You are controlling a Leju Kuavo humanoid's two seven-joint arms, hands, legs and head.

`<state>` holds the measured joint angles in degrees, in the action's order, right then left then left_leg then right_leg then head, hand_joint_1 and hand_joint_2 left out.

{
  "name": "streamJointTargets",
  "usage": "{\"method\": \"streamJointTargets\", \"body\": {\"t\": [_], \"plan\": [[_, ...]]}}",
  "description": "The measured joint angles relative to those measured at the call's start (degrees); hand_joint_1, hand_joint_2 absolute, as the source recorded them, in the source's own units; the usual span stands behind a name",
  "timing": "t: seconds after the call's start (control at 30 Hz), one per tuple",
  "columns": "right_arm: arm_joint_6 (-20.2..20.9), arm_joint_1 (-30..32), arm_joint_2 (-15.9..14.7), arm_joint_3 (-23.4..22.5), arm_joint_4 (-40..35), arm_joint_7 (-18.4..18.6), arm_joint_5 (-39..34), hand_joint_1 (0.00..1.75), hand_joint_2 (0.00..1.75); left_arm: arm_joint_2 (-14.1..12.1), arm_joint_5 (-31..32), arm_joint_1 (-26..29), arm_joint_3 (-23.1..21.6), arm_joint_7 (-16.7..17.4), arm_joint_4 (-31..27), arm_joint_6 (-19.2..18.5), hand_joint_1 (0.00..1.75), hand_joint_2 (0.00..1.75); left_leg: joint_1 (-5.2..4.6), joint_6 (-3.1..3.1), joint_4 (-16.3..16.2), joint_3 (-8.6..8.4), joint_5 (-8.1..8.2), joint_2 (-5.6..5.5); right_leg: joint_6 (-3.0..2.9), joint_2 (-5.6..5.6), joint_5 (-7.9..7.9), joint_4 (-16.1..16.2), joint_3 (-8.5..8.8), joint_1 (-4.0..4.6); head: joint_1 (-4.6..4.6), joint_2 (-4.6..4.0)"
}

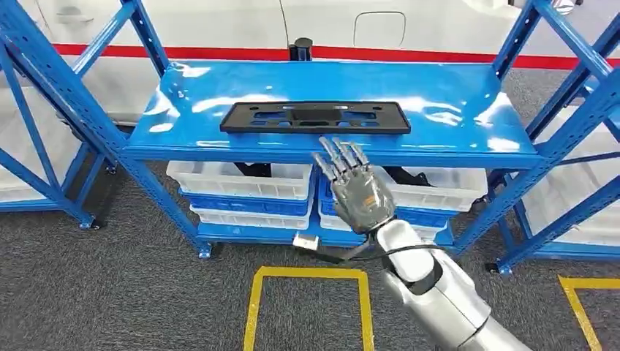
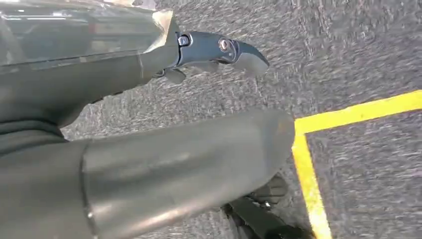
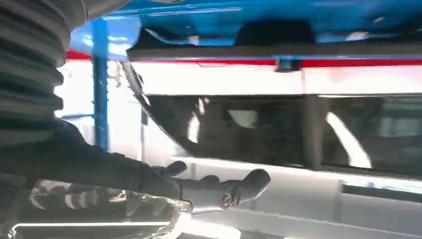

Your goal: Take the parts from the cabinet and place them on the table.

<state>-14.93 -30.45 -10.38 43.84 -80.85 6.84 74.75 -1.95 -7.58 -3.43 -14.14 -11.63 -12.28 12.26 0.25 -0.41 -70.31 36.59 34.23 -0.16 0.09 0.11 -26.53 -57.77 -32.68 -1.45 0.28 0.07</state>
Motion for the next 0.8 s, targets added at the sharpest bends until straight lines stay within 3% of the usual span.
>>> {"method": "streamJointTargets", "body": {"t": [0.03, 0.07, 0.1, 0.13, 0.2, 0.23, 0.27, 0.33, 0.4, 0.43, 0.47, 0.53, 0.57, 0.6, 0.63, 0.7, 0.73, 0.8], "plan": [[0.0, 0.0, 0.0, -0.7, 0.3, 0.0, -0.3, 0.00, 1.75, 0.0, -0.1, 0.1, 0.0, 0.2, 0.0, 0.0, 0.00, 0.00, 0.11, -0.20, -3.8, 2.91, 1.28, 0.00, -0.25, 0.02, -0.18, 0.0, 0.09, 0.05, 0.00, 0.00], [0.0, 0.0, 0.0, -1.2, 0.5, 0.0, -0.5, 0.00, 1.75, 0.0, -0.1, 0.3, 0.0, 0.2, 0.0, 0.0, 0.00, 0.00, 0.25, -0.34, -5.2, 4.70, 1.09, 0.00, -0.31, 0.10, -0.34, 0.0, 0.21, 0.08, -0.04, 0.00], [-0.1, 0.0, 0.0, -1.6, 0.8, 0.0, -0.5, 0.00, 1.75, 0.0, -0.1, 0.5, 0.0, 0.2, 0.0, 0.0, 0.00, 0.00, 0.43, -0.40, -4.0, 5.19, -0.65, 0.03, -0.28, 0.29, -0.53, 0.0, 0.47, 0.07, -0.02, 0.00], [-0.1, 0.0, 0.1, -2.0, 1.0, 0.0, -0.7, 0.00, 1.75, 0.0, -0.2, 0.5, 0.0, 0.2, 0.0, 0.1, 0.00, 0.00, 0.55, -0.41, -0.3, 4.29, -3.64, 0.03, -0.14, 0.41, -0.84, 0.0, 0.89, 0.04, -0.04, 0.00], [-0.3, 0.0, 0.4, -2.6, 1.4, 0.2, -0.8, 0.00, 1.75, 0.0, -0.2, 0.5, 0.0, 0.2, 0.0, 0.3, 0.00, 0.00, 0.73, -0.44, 9.8, 0.45, -10.44, 0.02, 0.33, 0.48, -1.50, 0.0, 1.84, -0.07, -0.07, 0.00], [-0.3, 0.0, 0.5, -3.0, 1.6, 0.3, -0.9, 0.00, 1.75, 0.0, -0.3, 0.5, 0.0, 0.2, 0.1, 0.4, 0.00, 0.00, 0.62, -0.40, 11.7, -0.17, -9.86, -0.03, 0.65, 0.55, -1.76, 0.0, 2.28, 0.20, 0.00, 0.00], [-0.4, -0.2, 0.6, -3.1, 1.9, 0.4, -0.9, 0.00, 1.75, 0.0, -0.4, 0.4, 0.0, 0.2, 0.2, 0.4, 0.00, 0.00, 0.33, 0.12, 11.6, -0.04, -7.35, 0.07, 0.90, 0.64, -1.86, 0.0, 1.94, 0.37, -0.09, 0.00], [-0.6, -0.3, 0.8, -3.4, 2.4, 0.6, -1.1, 0.00, 1.75, 0.0, -0.7, 0.6, 0.0, 0.2, 0.2, 0.6, 0.00, 0.00, -0.03, 1.06, 11.5, -0.66, -9.20, -0.04, 1.72, 0.64, -2.37, 0.0, 1.81, 0.46, -0.17, 0.00], [-0.8, -0.3, 0.9, -3.7, 2.5, 0.7, -1.3, 0.00, 1.75, 0.1, -0.8, 0.6, 0.0, 0.1, 0.3, 0.7, 0.00, 0.00, 0.52, 1.80, 12.3, -1.67, -9.61, 0.05, 2.34, 0.46, -2.92, -0.3, 2.24, 0.62, -0.07, 0.00], [-1.0, -0.5, 0.9, -3.9, 2.7, 0.9, -1.3, 0.00, 1.75, 0.1, -0.8, 0.5, 0.0, 0.1, 0.3, 0.8, 0.00, 0.00, 0.45, 2.04, 12.4, -1.88, -9.48, 0.01, 2.32, 0.32, -3.72, -2.2, 1.43, 0.59, 0.00, 0.00], [-1.1, -0.5, 1.0, -4.0, 2.8, 1.0, -1.3, 0.00, 1.75, 0.1, -0.8, 0.4, 0.0, 0.1, 0.3, 1.0, 0.00, 0.00, 0.41, 2.41, 12.4, -1.96, -9.32, 0.02, 1.97, 0.33, -5.30, -5.9, -0.63, 0.60, 0.09, 0.00], [-1.3, -0.2, 1.0, -4.0, 3.2, 1.3, -1.4, 0.00, 1.75, 0.0, -0.8, 0.4, 0.1, 0.1, 0.3, 1.0, 0.00, 0.00, 0.20, 2.81, 12.4, -2.03, -9.01, 0.00, 1.60, 0.33, -8.45, -15.4, -6.32, 0.61, 0.09, 0.00], [-1.3, 0.2, 1.0, -4.0, 3.4, 1.6, -1.4, 0.00, 1.75, 0.1, -0.8, 0.4, 0.1, 0.2, 0.3, 1.0, 0.00, 0.00, 0.08, 2.97, 12.4, -2.09, -8.88, -0.05, 1.80, 0.33, -8.70, -17.9, -8.20, 0.60, 0.09, 0.00], [-1.3, 0.5, 1.0, -4.0, 3.5, 1.7, -1.4, 0.00, 1.75, 0.1, -0.8, 0.5, 0.0, 0.2, 0.3, 1.1, 0.00, 0.00, -0.04, 2.98, 12.4, -2.27, -8.72, -0.17, 2.16, 0.33, -7.81, -17.4, -8.66, 0.61, 0.09, 0.00], [-1.3, 0.6, 0.9, -4.1, 3.6, 1.9, -1.4, 0.00, 1.75, 0.1, -0.8, 0.5, 0.0, 0.2, 0.3, 1.1, 0.00, 0.00, -0.12, 2.96, 12.3, -2.56, -8.52, -0.31, 2.66, 0.33, -5.87, -14.3, -7.66, 0.64, 0.13, 0.00], [-1.3, 0.5, 0.9, -4.4, 3.7, 2.1, -1.2, 0.00, 1.75, 0.2, -0.8, 0.4, 0.0, 0.2, 0.3, 1.1, 0.00, 0.00, -0.26, 2.73, 12.3, -3.37, -8.02, -0.39, 3.17, 0.27, -0.85, -3.4, -3.03, 0.94, 0.13, 0.00], [-1.3, 0.5, 0.9, -4.5, 3.7, 2.1, -1.2, 0.00, 1.75, 0.3, -0.9, 0.4, 0.1, 0.2, 0.3, 1.1, 0.00, 0.00, -0.35, 2.49, 12.3, -3.57, -7.79, -0.39, 2.36, 0.20, 0.47, -0.4, -1.82, 1.25, 0.09, 0.00], [-1.3, 0.6, 1.0, -4.4, 3.8, 2.1, -1.2, 0.00, 1.75, 0.3, -0.9, 0.4, 0.0, 0.2, 0.3, 1.1, 0.00, 0.00, -0.66, 2.02, 12.2, -3.64, -7.32, -0.39, 1.50, 0.23, 0.77, -0.1, -1.17, 1.49, -0.02, 0.00]]}}
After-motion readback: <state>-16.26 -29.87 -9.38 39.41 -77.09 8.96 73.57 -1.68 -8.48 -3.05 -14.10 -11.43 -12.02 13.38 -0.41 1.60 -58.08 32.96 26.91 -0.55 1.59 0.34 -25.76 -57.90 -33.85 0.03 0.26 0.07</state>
